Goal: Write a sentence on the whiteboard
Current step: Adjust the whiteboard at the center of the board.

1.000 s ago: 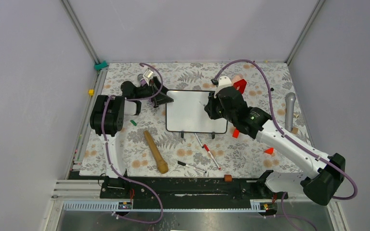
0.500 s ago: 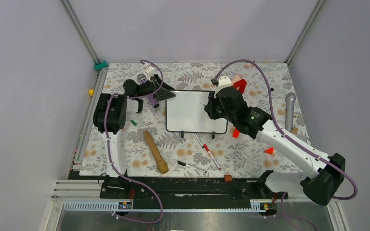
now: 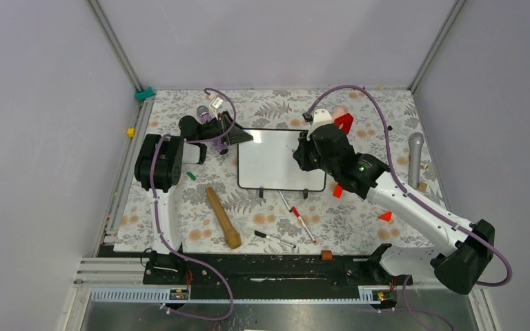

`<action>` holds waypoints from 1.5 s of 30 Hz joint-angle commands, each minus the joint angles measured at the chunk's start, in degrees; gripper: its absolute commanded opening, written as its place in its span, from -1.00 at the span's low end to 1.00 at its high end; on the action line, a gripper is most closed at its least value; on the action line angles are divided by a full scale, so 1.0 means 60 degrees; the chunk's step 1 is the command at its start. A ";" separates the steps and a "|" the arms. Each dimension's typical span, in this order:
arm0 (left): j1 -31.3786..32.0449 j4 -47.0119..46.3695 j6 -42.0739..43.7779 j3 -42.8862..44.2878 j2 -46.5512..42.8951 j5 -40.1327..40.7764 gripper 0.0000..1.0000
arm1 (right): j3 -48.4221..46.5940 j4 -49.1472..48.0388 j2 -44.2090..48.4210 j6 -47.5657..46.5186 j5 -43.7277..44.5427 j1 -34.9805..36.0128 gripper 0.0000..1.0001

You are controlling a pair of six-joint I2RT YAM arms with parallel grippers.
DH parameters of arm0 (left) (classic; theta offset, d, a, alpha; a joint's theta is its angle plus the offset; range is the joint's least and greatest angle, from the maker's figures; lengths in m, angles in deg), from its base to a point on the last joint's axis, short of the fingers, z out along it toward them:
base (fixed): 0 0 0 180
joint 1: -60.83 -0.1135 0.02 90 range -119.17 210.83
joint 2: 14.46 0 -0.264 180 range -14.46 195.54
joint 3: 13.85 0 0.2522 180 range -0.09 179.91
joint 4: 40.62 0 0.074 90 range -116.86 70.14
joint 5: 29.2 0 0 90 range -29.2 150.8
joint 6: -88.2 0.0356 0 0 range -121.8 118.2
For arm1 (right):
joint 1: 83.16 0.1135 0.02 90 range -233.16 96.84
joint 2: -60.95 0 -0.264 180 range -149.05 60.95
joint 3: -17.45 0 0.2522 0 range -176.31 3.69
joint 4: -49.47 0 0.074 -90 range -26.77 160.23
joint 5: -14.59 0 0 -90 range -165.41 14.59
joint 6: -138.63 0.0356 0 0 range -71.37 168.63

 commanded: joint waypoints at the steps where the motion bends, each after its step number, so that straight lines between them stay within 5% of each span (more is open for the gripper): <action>1: 0.0021 -0.0537 0.0194 -0.0265 -0.0295 0.0095 -0.16 | -0.0213 -0.0133 0.0265 -0.0147 0.0309 -0.0046 -1.00; 12: 0.0311 -0.0535 0.0351 -0.0591 -0.0555 0.0092 -0.22 | -0.0597 0.0050 -0.0158 0.0007 0.0272 -0.0043 -1.00; 19: 0.0443 -0.0550 0.1121 -0.1622 -0.1274 0.0709 -0.44 | -0.0872 0.0045 -0.0336 -0.0059 0.0137 -0.0046 -1.00; 27: 0.0463 -0.0550 0.1129 -0.2840 -0.2002 0.1374 -0.21 | -0.0570 -0.0209 -0.0223 -0.0080 0.0195 -0.0040 -1.00; 45: 0.1403 -0.0549 0.1236 -0.3823 -0.2303 0.2724 -0.22 | -0.0217 -0.0329 0.0087 -0.0069 0.0312 -0.0044 -1.00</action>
